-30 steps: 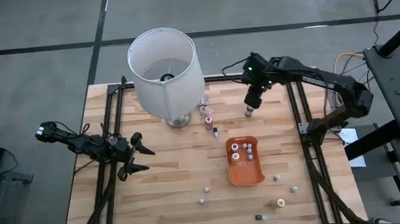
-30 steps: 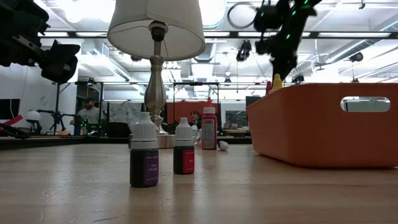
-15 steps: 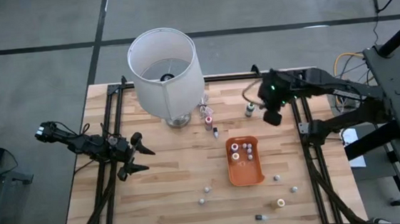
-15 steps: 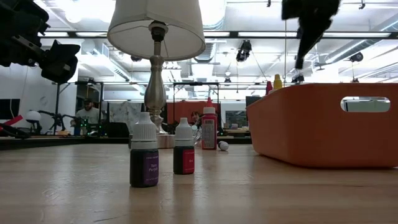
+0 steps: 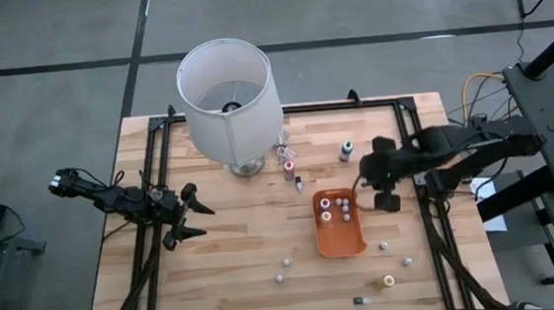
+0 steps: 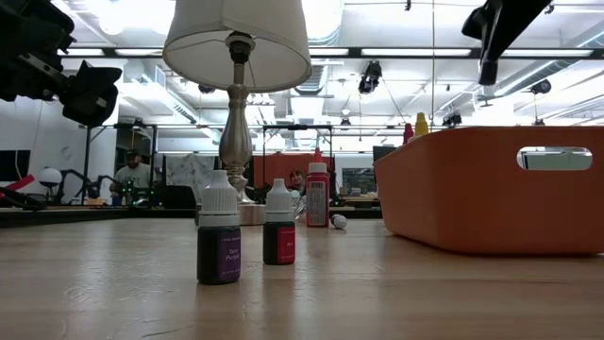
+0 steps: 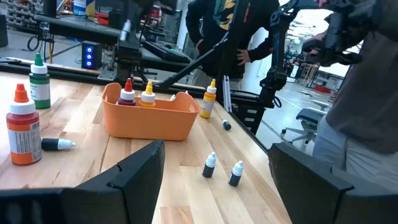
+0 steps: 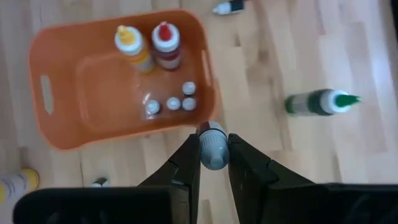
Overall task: Pick & Place food coloring
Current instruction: Put the small food coloring bottle into the orange bin
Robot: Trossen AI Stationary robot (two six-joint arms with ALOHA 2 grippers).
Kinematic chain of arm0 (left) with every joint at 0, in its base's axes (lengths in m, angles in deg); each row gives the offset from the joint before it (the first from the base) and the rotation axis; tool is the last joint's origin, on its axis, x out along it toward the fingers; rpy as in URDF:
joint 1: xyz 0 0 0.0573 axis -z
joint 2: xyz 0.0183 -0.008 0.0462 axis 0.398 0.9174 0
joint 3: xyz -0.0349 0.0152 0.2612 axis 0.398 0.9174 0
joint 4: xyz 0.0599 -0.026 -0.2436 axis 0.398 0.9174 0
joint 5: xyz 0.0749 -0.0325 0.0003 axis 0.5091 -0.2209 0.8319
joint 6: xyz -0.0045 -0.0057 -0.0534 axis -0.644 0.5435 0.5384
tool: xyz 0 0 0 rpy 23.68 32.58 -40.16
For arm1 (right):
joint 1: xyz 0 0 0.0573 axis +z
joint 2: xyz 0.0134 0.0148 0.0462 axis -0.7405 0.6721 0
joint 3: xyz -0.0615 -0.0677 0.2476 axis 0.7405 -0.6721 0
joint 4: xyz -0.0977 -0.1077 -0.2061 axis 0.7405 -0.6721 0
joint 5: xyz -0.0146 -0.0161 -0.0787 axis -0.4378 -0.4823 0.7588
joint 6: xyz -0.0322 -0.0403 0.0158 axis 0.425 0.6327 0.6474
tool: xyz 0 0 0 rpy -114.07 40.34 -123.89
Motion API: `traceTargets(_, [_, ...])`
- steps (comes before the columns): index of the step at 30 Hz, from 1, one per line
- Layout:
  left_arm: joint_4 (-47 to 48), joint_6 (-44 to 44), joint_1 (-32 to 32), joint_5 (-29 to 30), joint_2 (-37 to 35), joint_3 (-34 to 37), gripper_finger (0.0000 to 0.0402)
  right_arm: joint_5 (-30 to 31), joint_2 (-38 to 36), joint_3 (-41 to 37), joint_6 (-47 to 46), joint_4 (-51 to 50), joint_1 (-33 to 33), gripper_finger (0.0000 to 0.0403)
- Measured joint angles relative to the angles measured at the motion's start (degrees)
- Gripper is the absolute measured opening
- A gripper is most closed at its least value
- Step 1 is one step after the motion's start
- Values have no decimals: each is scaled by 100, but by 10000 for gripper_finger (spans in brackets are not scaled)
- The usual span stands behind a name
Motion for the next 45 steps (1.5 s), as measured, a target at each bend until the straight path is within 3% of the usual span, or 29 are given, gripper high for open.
traceTargets(13, [0, 0, -2, -2, 0, -1, 259, 38, 1016, 0, -232, 856, 804, 54])
traceTargets(29, [0, 0, 0, 0, 0, 1, 258, 30, 1861, -637, -41, 2141, 781, 54])
traceTargets(45, [0, 0, -1, -1, 0, 0, 258, 20, 1892, -1650, 246, 3133, 299, 54])
